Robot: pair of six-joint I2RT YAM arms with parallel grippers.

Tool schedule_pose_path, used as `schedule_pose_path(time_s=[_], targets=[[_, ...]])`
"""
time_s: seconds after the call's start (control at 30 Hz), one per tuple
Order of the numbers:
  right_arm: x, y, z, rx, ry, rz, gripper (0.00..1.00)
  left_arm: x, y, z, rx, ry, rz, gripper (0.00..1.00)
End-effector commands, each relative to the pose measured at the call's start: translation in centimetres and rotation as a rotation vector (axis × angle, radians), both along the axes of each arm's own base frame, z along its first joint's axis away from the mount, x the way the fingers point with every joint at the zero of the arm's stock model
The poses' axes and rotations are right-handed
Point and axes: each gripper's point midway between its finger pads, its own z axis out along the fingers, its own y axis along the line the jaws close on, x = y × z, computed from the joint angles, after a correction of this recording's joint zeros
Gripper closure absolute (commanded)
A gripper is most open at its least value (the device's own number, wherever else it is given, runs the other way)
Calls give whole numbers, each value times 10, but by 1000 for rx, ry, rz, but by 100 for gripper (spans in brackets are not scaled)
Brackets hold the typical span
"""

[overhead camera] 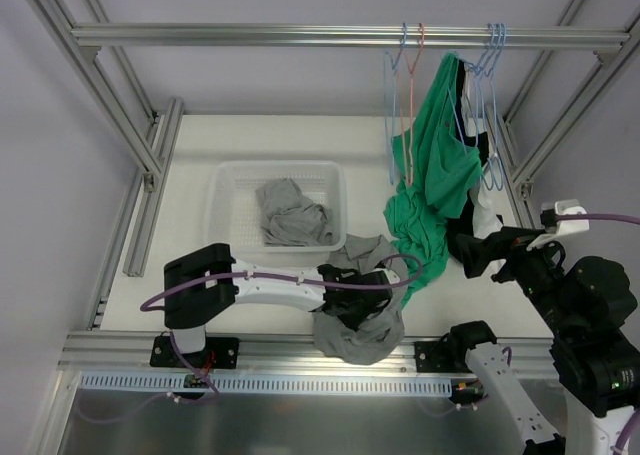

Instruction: Remove the tank top from the hanger

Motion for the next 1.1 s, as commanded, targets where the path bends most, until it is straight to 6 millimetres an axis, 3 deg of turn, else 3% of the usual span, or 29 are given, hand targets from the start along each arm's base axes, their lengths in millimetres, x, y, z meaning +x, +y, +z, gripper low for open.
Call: schedule_pose_path(time_s=[0.0,0.07,0.17,0.2,0.27,0.3,0.33,0.37,0.43,0.47,0.53,0.57,0.63,0.67,0.73,0.77,0.87,1.0,1.07], targets=[[-1,9,12,22,-63,51,0,-6,26,-5,53,-3,52,100],[-2,8,14,19,-68,47,1,-4,28,7,18,-18,85,100],[-2,5,14,13,-77,32,1,6,34,43,-76,-79,140,100],[-3,4,14,13,-81,27,1,9,37,66,-141,-104,156,100],[-4,3,13,14,-84,22,1,19,44,93,-208,-167,206,100],[-5,2,13,14,-84,19,1,23,48,122,-292,-197,221,100],[-5,2,13,17,-85,17,1,29,51,137,-329,-233,239,100],[-6,1,13,17,-88,14,0,30,55,168,-417,-255,247,100],[-5,1,13,18,-88,11,1,34,62,198,-484,-301,242,100],[-5,1,14,19,-87,11,0,37,68,227,-555,-329,252,100],[-5,0,15,19,-90,5,1,41,78,251,-584,-386,239,100],[-5,-1,16,20,-93,3,1,49,88,281,-630,-441,276,100],[-6,-2,17,19,-95,-5,1,59,106,300,-603,-522,300,100],[-5,-3,18,19,-98,-9,0,70,119,329,-623,-596,348,100],[-5,-3,18,20,-96,-11,0,80,135,352,-616,-668,392,100],[-4,-3,18,24,-94,-11,0,88,144,377,-630,-725,448,100],[-1,2,19,40,-89,5,1,110,160,415,-616,-817,515,100],[1,6,22,54,-88,21,1,155,180,434,-657,-770,602,100],[1,7,22,56,-89,23,1,168,186,445,-652,-790,626,100]])
